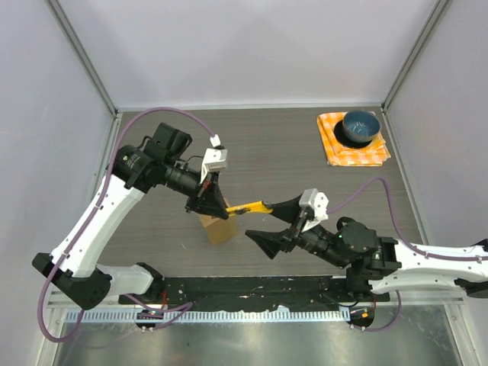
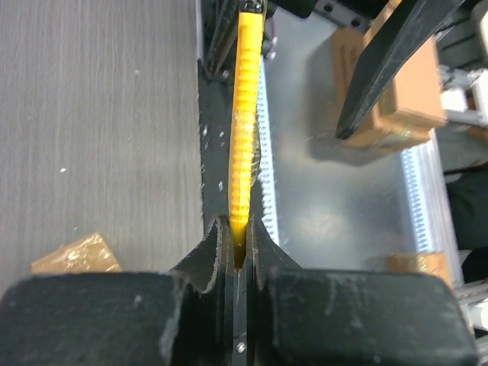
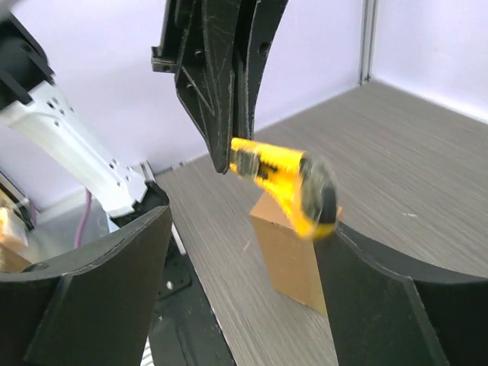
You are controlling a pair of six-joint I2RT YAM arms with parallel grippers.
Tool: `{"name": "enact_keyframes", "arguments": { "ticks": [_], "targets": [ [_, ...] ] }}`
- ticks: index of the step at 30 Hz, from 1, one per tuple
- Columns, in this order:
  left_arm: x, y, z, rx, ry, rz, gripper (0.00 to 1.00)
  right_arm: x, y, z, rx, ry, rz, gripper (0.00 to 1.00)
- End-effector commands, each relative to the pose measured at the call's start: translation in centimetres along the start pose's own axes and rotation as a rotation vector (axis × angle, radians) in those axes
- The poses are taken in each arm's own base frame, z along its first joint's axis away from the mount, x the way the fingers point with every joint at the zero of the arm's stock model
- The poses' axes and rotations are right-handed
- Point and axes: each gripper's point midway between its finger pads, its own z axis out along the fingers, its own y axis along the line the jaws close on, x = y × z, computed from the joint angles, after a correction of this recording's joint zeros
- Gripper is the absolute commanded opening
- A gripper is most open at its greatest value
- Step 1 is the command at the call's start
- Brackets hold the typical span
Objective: Unpack the express box
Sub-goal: Adjust the knife.
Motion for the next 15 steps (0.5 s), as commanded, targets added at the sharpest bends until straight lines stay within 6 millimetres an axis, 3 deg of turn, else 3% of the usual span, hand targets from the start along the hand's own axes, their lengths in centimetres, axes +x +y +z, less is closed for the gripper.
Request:
{"name": "enact_keyframes", "arguments": {
  "ticks": [1,6,15],
  "targets": [
    [-4.9,-1.8,-0.7,0.118,-0.176,-0.049,0.0,-1.1,0.1,-0.7,-0.021,-0.131,0.094,0.8],
    [-5.9,-2.3,-0.9,0.147,-0.203,-0.071,0.0,-1.5,0.4,-0.4,-0.034,-0.2,0.127,0.82],
    [-4.1,-2.6,-0.9,0.117,-0.171,-0.049,0.0,-5.0,0.2,1.9,-0.007,-0.34,0.091,0.78]
  ]
}}
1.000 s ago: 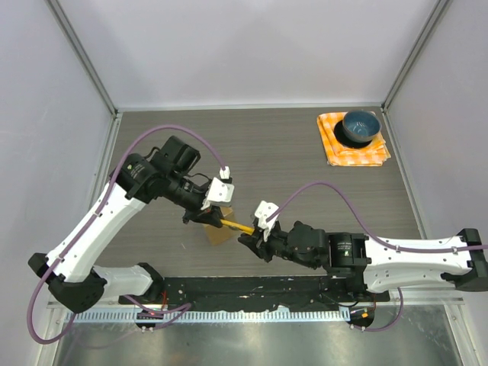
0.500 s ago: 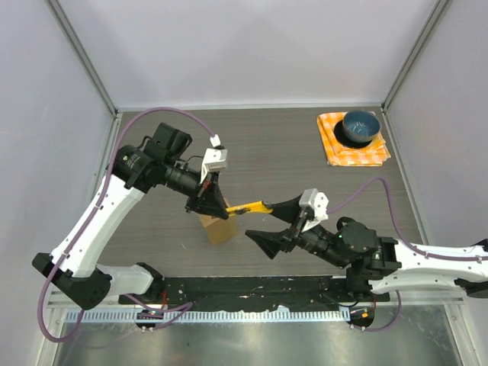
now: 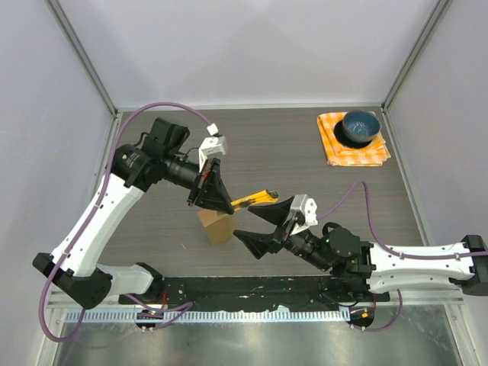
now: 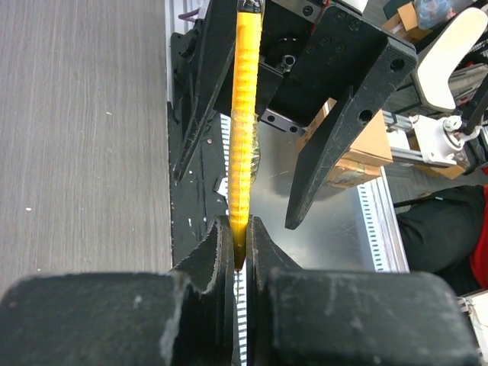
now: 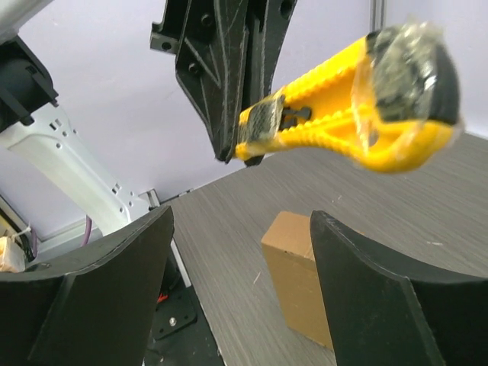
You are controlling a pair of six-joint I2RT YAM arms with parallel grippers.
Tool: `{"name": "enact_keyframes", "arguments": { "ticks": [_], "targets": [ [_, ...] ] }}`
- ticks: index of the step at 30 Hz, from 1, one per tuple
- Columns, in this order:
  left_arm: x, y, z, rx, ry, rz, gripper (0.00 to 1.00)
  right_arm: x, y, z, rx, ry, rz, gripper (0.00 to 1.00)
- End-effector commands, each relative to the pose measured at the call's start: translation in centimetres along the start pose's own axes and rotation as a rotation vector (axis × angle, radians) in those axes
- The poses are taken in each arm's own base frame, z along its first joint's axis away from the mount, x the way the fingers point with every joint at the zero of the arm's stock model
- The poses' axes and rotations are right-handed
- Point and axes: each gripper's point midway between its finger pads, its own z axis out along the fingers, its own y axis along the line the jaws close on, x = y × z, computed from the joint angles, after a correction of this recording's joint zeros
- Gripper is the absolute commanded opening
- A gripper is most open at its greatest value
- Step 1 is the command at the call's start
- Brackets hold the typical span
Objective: Unpack the express box
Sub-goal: Adjust the knife.
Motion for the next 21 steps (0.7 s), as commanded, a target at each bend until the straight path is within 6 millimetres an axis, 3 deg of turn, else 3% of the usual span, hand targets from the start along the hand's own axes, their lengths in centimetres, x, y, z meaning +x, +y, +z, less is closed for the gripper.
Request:
{"name": "enact_keyframes", "arguments": {
  "ticks": [1,9,17,21],
  "targets": [
    [0.1,-1.6,-0.6,0.019,-0.015,0.053,0.0,-6.1,0.4,1.3,-0.007,-0.199,0.038,0.77],
    [1.3,-2.4,-0.8,0.025,0.0,0.081,0.0,-8.3,-0.4,2.0,-0.065,-0.269,0.109,0.75],
    [1.7,-1.9,-0.8,0.001,0.014,0.092,0.0,-7.7,1.5,3.8,-0.18,-0.218,0.117,0.7],
    [1.8,-1.8,-0.9,-0.006,0.017,0.098,0.0,-7.4,1.5,4.2,-0.186,-0.206,0.125,0.61]
  ]
}}
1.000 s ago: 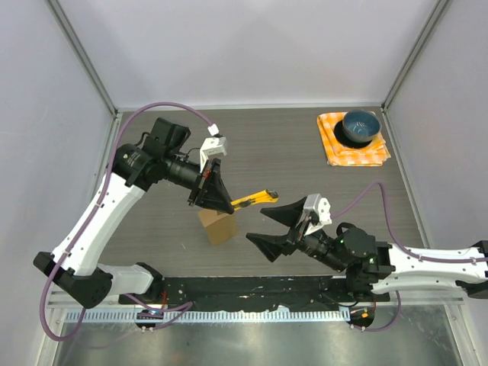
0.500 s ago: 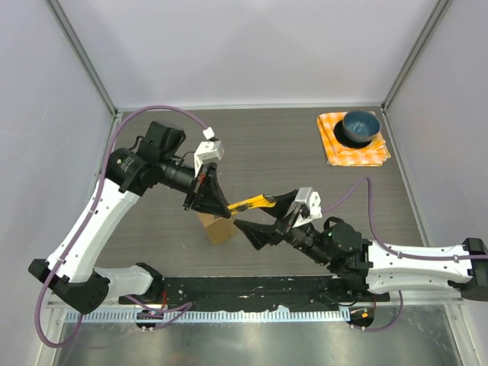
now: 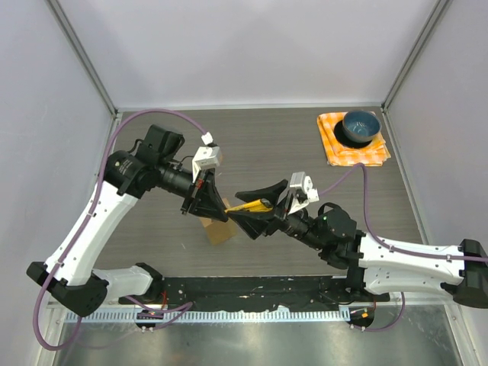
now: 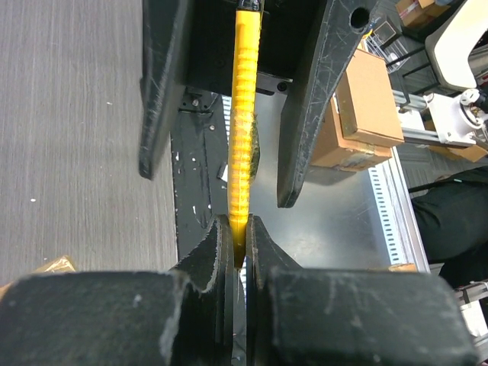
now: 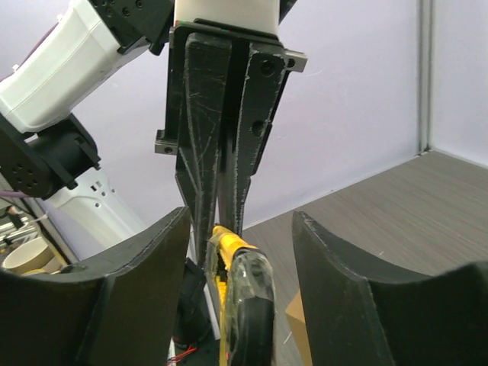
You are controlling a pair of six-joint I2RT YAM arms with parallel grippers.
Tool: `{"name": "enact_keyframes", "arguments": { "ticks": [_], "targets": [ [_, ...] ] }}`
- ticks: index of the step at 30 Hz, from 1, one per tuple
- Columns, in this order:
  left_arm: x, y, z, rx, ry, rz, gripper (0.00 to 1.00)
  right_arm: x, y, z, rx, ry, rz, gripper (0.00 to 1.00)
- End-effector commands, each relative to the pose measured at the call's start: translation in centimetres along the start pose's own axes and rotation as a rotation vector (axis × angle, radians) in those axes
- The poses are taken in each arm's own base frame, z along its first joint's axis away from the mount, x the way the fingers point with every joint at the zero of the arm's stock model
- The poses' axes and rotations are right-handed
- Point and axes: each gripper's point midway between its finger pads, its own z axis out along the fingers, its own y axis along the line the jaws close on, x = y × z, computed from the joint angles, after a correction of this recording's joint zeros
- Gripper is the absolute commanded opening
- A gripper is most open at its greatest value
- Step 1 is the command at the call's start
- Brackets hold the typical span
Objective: Unpack the express box
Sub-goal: Adjust the knife.
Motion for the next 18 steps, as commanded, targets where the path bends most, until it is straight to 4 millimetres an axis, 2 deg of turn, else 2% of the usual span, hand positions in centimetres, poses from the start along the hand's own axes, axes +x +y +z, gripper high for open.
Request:
{"name": "enact_keyframes", "arguments": {
  "ticks": [1,7,10,11,12,13,14,15,16,17,18],
  "targets": [
    [0.1,-0.6,-0.3,-0.001,-0.004,0.031,0.0,-3.2,1.5,0.9,-0.067,-0.083,0.036,0.58],
    [0.1,-0.6,-0.3,-0.009,0.0,0.036,0.0,-2.8,1.3,1.3,-0.074,-0.065,0.054,0.41],
    [0.4,-0.6,-0.3,-0.009,0.004,0.029,0.0,-2.9,1.1,1.3,-0.07,-0.068,0.059,0.27],
    [0.5,-0.6,-0.3,-0.012,0.004,0.032,0.0,-3.1,1.1,1.2,-0.071,-0.072,0.06,0.18],
    [0.7,-0.5,-0.3,-0.017,0.008,0.029,0.0,-3.0,1.0,1.3,-0.067,-0.069,0.058,0.14],
    [0.7,-0.3,-0.3,-0.028,0.012,0.023,0.03,-3.0,1.0,1.2,-0.067,-0.069,0.058,0.1],
    [0.9,0.7,-0.4,-0.08,0.025,0.024,0.13,-2.9,1.0,1.1,-0.067,-0.064,0.056,0.03],
    [1.1,1.4,-0.5,-0.12,0.036,0.014,0.45,-2.8,0.9,1.1,-0.061,-0.061,0.05,0.01],
    [1.3,2.4,-0.8,-0.18,0.05,-0.004,0.57,-2.5,0.5,0.9,-0.042,-0.045,0.04,0.01],
    [1.7,4.9,-1.5,-0.321,0.081,0.006,0.66,-2.3,-0.1,0.8,-0.01,-0.034,0.03,0.01],
    [1.9,6.3,-2.2,-0.411,0.101,0.013,0.75,-2.0,-0.7,0.6,0.017,-0.018,0.009,0.01]
  ]
}}
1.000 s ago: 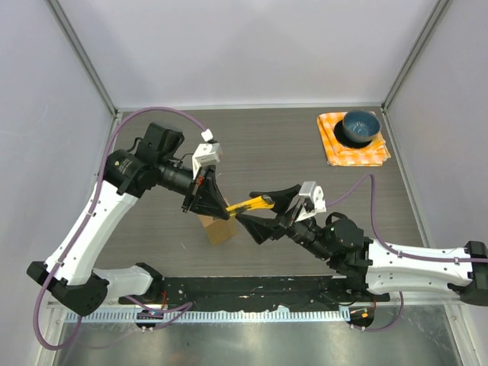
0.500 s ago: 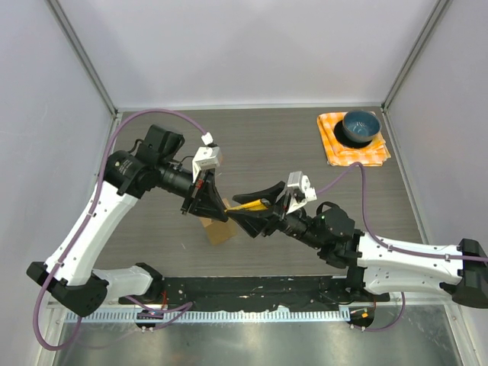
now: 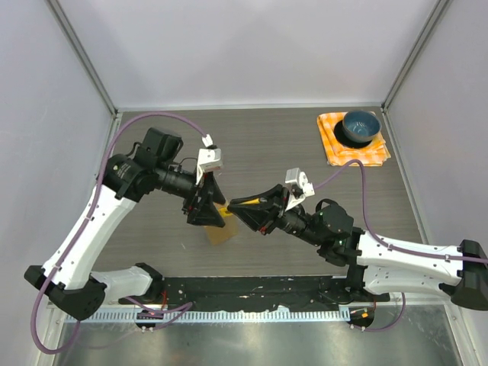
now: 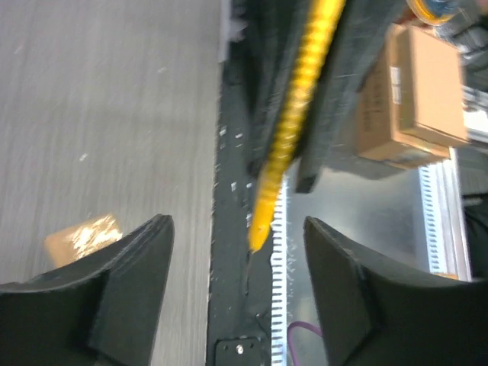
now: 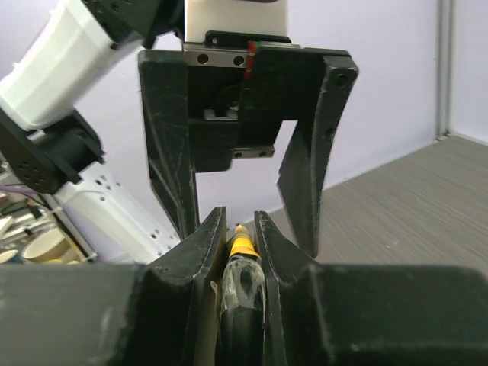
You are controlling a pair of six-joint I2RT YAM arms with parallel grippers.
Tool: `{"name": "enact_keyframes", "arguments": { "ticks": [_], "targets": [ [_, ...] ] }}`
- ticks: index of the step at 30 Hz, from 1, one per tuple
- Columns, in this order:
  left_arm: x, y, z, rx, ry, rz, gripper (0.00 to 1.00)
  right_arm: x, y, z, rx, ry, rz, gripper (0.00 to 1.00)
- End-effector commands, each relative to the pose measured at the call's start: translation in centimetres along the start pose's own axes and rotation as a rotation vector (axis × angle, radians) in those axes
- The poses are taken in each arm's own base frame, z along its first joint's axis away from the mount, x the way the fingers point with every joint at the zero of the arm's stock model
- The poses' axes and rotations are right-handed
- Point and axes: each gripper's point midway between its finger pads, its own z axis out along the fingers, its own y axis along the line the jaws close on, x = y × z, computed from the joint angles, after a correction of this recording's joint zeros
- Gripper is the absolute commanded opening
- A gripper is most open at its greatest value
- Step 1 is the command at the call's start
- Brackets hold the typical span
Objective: Unpack the express box
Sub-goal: Adjust the knife, then cut the express box at the center of the board.
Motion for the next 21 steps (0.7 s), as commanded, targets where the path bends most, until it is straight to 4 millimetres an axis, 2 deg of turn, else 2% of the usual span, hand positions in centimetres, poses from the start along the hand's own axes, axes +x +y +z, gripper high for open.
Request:
{"name": "enact_keyframes", "arguments": {
  "ticks": [1,3,5,9,14,21],
  "targets": [
    [1.4,6.0,-1.9,-0.374,0.086,0.007,0.84,-1.7,-1.5,-0.3,0.09,-0.006,-0.077,0.01],
    [2.6,8.3,-3.1,-0.515,0.142,0.026,1.0,-1.2,-2.8,-1.2,0.15,0.016,-0.107,0.01],
    [4.0,9.1,-3.4,-0.553,0.179,0.035,1.0,0.0,-4.0,-2.3,0.2,0.063,-0.15,0.01],
    [6.1,9.5,-3.1,-0.565,0.224,0.035,1.0,0.9,-6.0,-3.8,0.295,0.108,-0.201,0.01],
    [7.9,11.2,-2.6,-0.613,0.272,0.009,1.0,1.0,-6.4,-4.5,0.315,0.127,-0.219,0.01],
    [8.5,12.3,-1.6,-0.62,0.287,0.016,1.0,1.2,-6.6,-5.0,0.327,0.133,-0.206,0.01]
  ]
}}
